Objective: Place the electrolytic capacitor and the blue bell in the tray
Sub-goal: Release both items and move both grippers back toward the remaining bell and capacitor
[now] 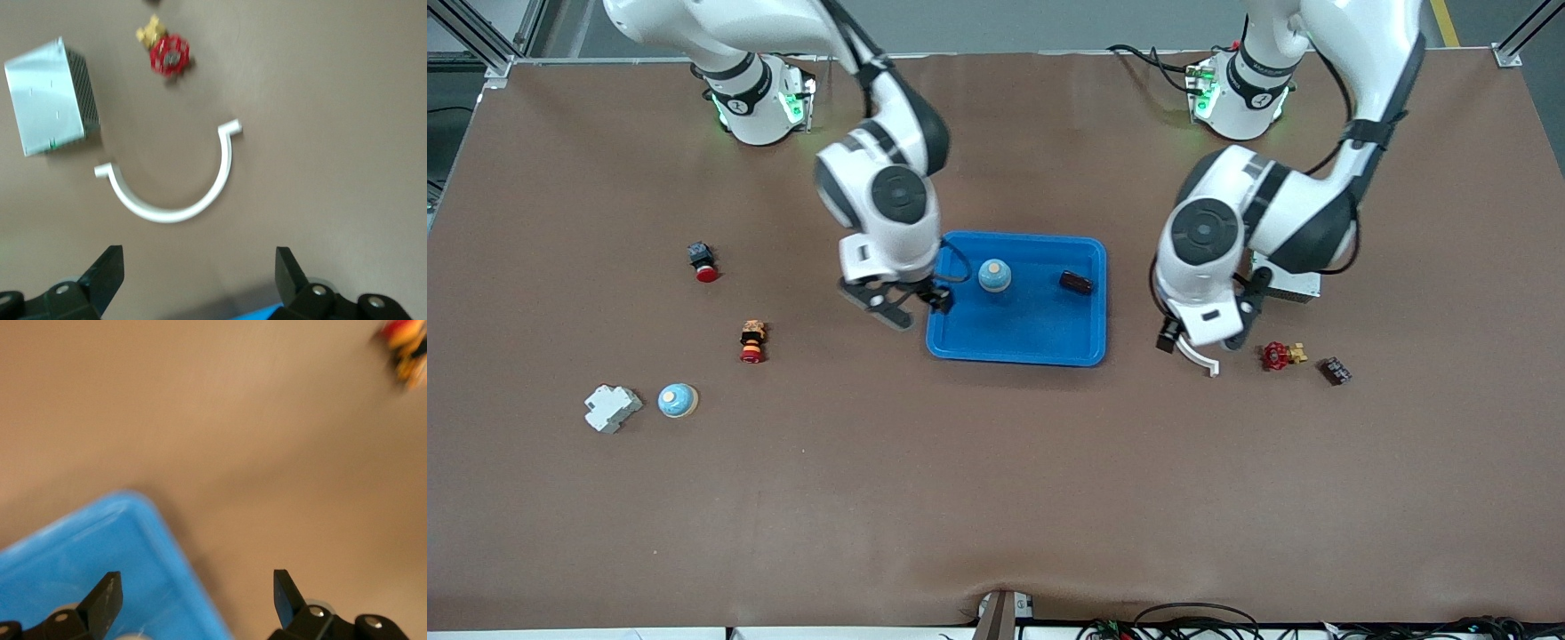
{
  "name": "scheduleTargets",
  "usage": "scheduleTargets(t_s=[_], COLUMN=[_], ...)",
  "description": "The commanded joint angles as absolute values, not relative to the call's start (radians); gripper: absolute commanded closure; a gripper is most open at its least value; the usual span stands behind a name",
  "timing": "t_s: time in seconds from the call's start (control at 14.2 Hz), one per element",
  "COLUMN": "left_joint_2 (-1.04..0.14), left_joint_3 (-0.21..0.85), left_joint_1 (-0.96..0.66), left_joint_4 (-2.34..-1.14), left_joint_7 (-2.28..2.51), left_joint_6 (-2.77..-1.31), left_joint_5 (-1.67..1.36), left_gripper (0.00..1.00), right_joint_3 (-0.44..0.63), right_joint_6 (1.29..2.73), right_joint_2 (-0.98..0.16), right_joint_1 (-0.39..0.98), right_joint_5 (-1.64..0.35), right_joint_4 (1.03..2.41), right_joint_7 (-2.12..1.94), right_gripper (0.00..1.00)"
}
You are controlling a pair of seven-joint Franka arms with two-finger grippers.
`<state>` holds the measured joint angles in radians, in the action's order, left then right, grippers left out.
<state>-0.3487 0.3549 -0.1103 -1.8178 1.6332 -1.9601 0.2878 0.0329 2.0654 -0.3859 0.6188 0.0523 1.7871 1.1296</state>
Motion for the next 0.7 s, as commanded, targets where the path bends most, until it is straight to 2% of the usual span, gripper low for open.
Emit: scheduleTargets(t_s=[0.0,0.63], left_joint_2=[-0.33,-0.4], left_joint_3=[0.362,0.36], left_joint_1=[-0.031,0.201], left_joint_4=[-1.819,-1.828], left_joint_7=[1.505,1.174], left_joint_6=[-1.937,-1.992], left_joint_5=[0.301,0.44], left_gripper=[0.0,0.0], right_joint_3=[0.012,0.011], right_joint_6=[2.062,2.071], right_joint_2=[-0.342,-0.353], right_joint_1=[0.471,0.089], right_joint_5=[0.063,0.055], right_joint_4=[1.819,1.749], right_joint_7=[0.904,0.266], right_gripper=[0.0,0.0])
